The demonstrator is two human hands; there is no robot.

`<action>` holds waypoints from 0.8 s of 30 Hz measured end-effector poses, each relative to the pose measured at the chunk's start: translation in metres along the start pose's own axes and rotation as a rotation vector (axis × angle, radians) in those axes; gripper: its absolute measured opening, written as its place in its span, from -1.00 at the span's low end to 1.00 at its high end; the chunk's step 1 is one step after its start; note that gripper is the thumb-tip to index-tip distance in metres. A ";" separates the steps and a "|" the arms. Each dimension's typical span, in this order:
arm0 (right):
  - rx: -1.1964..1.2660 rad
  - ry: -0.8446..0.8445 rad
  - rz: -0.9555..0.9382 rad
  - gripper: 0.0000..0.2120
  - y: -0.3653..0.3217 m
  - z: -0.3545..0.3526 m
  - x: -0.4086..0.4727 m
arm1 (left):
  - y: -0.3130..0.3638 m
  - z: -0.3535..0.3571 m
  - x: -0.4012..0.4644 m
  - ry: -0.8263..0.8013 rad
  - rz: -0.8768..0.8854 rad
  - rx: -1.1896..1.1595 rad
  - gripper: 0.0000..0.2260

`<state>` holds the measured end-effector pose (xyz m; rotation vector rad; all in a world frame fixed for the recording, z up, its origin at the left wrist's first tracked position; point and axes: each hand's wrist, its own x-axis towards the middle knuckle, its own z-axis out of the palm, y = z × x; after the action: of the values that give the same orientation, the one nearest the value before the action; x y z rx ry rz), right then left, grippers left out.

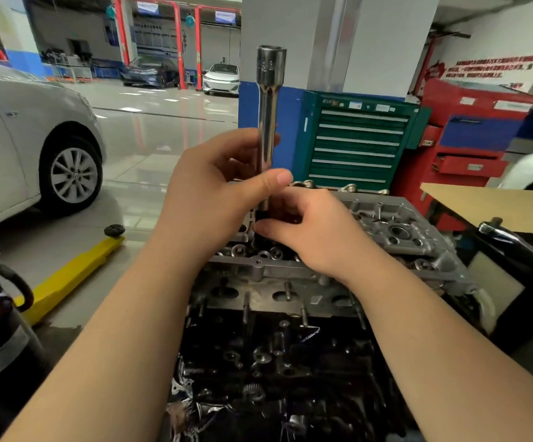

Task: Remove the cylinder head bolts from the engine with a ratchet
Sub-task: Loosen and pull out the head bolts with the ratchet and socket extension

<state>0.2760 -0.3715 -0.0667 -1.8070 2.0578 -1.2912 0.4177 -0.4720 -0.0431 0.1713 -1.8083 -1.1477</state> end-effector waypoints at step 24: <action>0.310 -0.099 0.039 -0.77 0.006 -0.005 0.004 | -0.003 -0.024 0.033 -0.197 0.102 -0.057 -0.73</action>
<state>0.2671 -0.3727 -0.0656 -1.6494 1.7213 -1.3898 0.4171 -0.5069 -0.0217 -0.0697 -1.9299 -1.1757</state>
